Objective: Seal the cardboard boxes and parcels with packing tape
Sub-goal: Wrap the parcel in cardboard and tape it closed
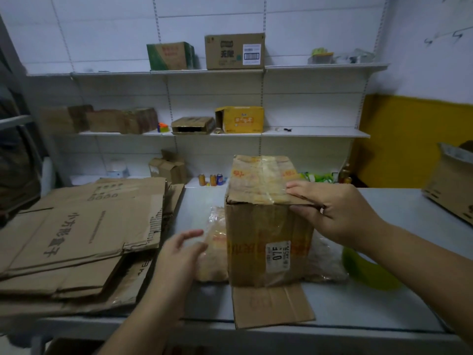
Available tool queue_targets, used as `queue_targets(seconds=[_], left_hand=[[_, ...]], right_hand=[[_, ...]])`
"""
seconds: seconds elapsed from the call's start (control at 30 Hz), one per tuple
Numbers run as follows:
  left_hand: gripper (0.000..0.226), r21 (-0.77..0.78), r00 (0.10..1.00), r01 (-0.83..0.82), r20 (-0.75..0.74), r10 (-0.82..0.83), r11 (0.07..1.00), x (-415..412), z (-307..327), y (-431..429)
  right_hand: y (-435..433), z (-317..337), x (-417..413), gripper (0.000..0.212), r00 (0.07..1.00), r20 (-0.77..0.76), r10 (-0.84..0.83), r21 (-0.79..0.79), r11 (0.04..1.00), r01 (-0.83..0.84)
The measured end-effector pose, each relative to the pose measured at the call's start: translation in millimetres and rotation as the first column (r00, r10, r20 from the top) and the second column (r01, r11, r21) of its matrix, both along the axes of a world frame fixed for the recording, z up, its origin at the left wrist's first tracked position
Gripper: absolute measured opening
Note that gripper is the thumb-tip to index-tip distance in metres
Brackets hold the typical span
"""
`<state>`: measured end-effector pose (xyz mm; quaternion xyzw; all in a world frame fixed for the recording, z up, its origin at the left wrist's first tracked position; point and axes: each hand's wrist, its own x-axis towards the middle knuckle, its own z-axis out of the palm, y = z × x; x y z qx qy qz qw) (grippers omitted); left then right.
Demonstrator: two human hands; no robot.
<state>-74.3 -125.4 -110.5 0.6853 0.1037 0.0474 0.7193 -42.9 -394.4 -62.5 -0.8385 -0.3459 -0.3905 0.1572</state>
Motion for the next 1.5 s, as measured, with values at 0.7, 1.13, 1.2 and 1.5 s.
queue_targets(seconds=[0.7, 1.13, 1.2, 1.5], left_hand=[[0.032, 0.739, 0.555, 0.113, 0.508, -0.659, 0.665, 39.2, 48.6, -26.7], [0.037, 0.717, 0.563, 0.103, 0.530, -0.634, 0.690, 41.3, 46.5, -27.1], [0.037, 0.718, 0.569, 0.118, 0.517, -0.639, 0.686, 41.4, 46.1, -26.7], [0.035, 0.798, 0.578, -0.042, 0.510, -0.637, 0.601, 29.6, 55.9, -25.1]], right_hand=[[-151.9, -22.4, -13.7, 0.014, 0.517, -0.627, -0.583, -0.095, 0.716, 0.692], [-165.5, -54.1, -28.0, 0.026, 0.391, -0.624, -0.677, -0.264, 0.653, 0.709], [-143.6, -40.1, -28.1, 0.026, 0.523, -0.520, -0.675, -0.161, 0.679, 0.716], [-86.5, -31.7, 10.6, 0.040, 0.419, -0.654, -0.629, -0.527, 0.777, 0.344]])
